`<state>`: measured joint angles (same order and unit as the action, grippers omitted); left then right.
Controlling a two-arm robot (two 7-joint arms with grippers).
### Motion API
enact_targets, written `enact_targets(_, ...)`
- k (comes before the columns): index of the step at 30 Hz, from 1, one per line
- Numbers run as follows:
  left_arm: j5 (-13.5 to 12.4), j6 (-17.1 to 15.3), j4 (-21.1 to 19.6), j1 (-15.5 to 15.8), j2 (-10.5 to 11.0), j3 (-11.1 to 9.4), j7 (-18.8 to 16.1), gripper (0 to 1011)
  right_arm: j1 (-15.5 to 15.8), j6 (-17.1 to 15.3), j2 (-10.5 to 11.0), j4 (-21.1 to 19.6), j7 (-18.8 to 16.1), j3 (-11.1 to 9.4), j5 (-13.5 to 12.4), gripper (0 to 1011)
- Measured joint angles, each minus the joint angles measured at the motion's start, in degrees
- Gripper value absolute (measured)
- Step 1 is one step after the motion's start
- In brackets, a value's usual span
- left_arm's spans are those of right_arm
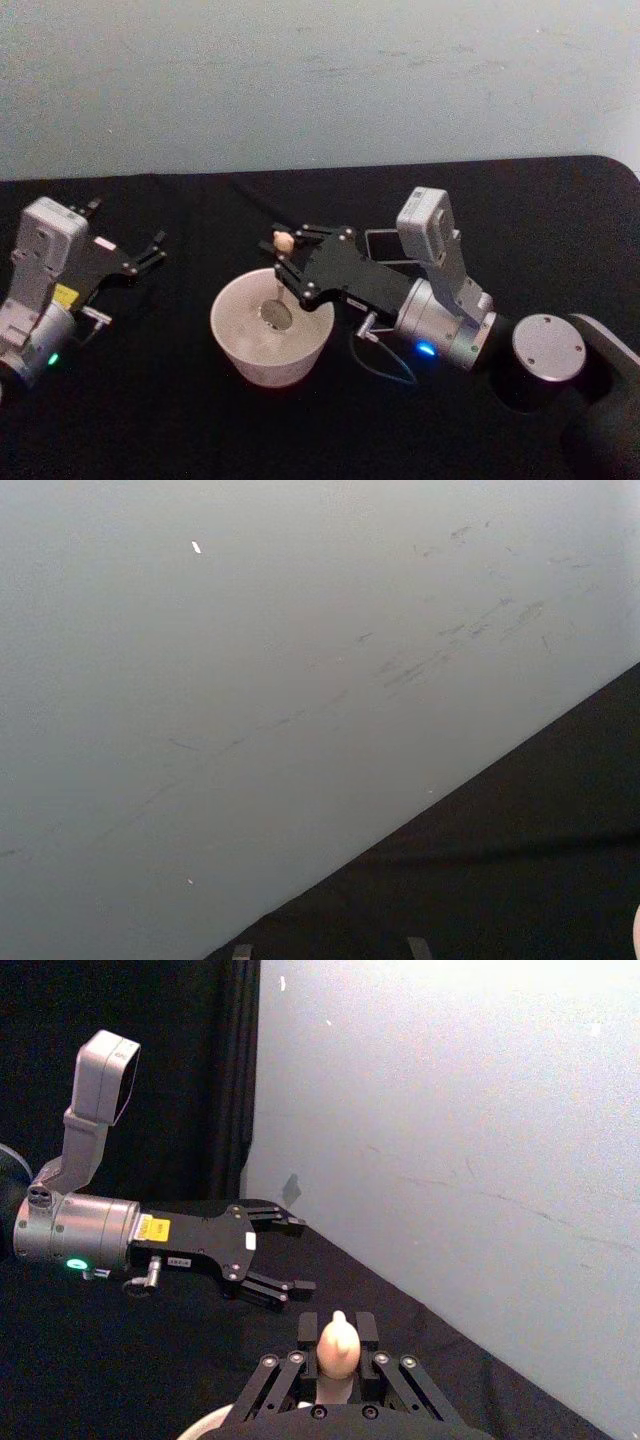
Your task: Pick up the stirring spoon with one hand, stir inside the cup, then place it back in its original position.
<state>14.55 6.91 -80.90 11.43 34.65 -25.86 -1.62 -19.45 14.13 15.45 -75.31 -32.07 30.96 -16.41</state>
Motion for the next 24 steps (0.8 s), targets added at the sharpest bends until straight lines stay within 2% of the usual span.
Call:
enact_targets(7, 0.0, 0.0, 0.0, 0.0, 0.0, 0.0, 0.0, 1001, 0.8, -0.2, 0.7, -1.5, -0.5, -0.7, -0.7, 214)
enact_targets(15, 0.0, 0.0, 0.0, 0.0, 0.0, 0.0, 0.0, 1001, 1.8, -0.8, 3.3, -5.7, -1.7, -2.4, -2.8, 214)
enact_targets(24, 0.0, 0.0, 0.0, 0.0, 0.0, 0.0, 0.0, 1001, 2.3, -0.6, 5.7, -11.1, -2.1, -6.1, -7.4, 214)
